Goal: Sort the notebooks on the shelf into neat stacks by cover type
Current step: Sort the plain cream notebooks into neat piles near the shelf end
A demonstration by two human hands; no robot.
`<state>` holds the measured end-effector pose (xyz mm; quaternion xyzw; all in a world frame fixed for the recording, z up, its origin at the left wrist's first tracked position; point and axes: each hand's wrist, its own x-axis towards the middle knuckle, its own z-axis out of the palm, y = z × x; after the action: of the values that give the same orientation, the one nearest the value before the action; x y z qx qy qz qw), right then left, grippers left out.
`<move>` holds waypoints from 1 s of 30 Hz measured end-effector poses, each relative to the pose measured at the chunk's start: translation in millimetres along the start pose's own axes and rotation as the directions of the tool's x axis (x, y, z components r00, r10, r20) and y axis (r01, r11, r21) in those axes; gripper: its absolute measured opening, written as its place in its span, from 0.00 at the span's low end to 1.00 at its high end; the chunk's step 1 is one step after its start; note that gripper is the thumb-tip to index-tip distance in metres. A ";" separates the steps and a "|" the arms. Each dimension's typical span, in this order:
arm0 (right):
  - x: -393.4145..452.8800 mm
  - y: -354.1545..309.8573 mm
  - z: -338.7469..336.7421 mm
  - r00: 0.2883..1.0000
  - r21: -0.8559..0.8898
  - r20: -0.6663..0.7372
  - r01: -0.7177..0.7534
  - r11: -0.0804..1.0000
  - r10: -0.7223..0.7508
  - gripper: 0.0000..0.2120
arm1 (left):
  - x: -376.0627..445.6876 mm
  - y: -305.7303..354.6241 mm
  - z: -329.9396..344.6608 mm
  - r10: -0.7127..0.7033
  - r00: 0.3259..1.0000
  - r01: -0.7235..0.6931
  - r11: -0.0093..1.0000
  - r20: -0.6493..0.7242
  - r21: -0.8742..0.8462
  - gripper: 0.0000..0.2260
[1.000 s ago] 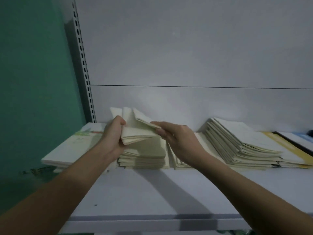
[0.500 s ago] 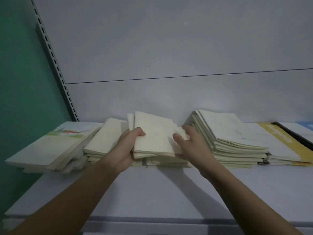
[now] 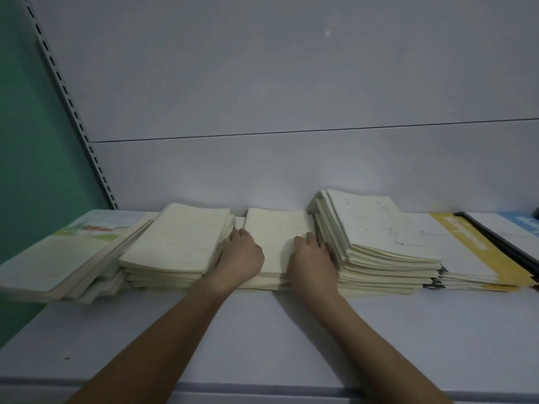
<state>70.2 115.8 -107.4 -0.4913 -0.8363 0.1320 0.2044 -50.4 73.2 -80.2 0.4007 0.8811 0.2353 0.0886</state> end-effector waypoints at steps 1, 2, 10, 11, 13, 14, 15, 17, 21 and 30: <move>-1.2 0.5 5.6 0.999 0.008 -0.053 0.012 1.000 -0.011 0.11 | -0.6 -1.2 4.0 0.013 1.000 -0.013 0.998 -0.001 -0.061 0.19; -3.1 1.4 10.2 0.994 0.022 -0.105 0.037 0.999 -0.034 0.10 | -7.1 -4.5 8.6 0.035 0.998 -0.041 0.990 -0.045 -0.135 0.20; -4.4 5.8 20.4 0.986 0.012 -0.108 0.128 0.992 -0.126 0.15 | -25.7 -39.6 49.5 0.123 0.852 -0.331 0.880 -0.510 -0.341 0.11; -4.3 6.5 20.5 0.985 0.024 -0.109 0.137 0.990 -0.134 0.15 | -24.0 -38.1 47.6 0.127 0.844 -0.337 0.882 -0.522 -0.330 0.11; -4.6 8.4 18.7 0.982 0.059 -0.125 0.150 0.987 -0.142 0.15 | -22.8 -37.9 47.9 0.146 0.841 -0.351 0.881 -0.521 -0.318 0.11; -4.8 9.2 18.2 0.981 0.073 -0.131 0.155 0.985 -0.144 0.14 | -23.0 -38.6 49.5 0.152 0.844 -0.353 0.880 -0.515 -0.318 0.11; -4.8 10.0 18.5 0.980 0.080 -0.134 0.158 0.984 -0.146 0.13 | -23.6 -38.8 50.0 0.150 0.848 -0.348 0.881 -0.508 -0.321 0.11; -5.1 10.1 18.9 0.980 0.082 -0.135 0.157 0.984 -0.145 0.13 | -22.8 -39.0 49.0 0.134 0.863 -0.328 0.882 -0.487 -0.339 0.12; -4.5 10.0 20.7 0.981 0.089 -0.142 0.149 0.985 -0.135 0.13 | -24.8 -40.4 47.0 0.109 0.889 -0.298 0.876 -0.445 -0.380 0.13; -1.1 10.2 23.4 0.973 0.071 -0.173 0.166 0.984 -0.152 0.12 | -22.8 -40.3 37.8 0.178 0.872 -0.307 0.925 -0.455 -0.226 0.28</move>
<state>67.5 119.3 -132.6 -0.4230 -0.8465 0.1091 0.3043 -48.9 46.2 -133.5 0.4302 0.7766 0.4535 -0.0787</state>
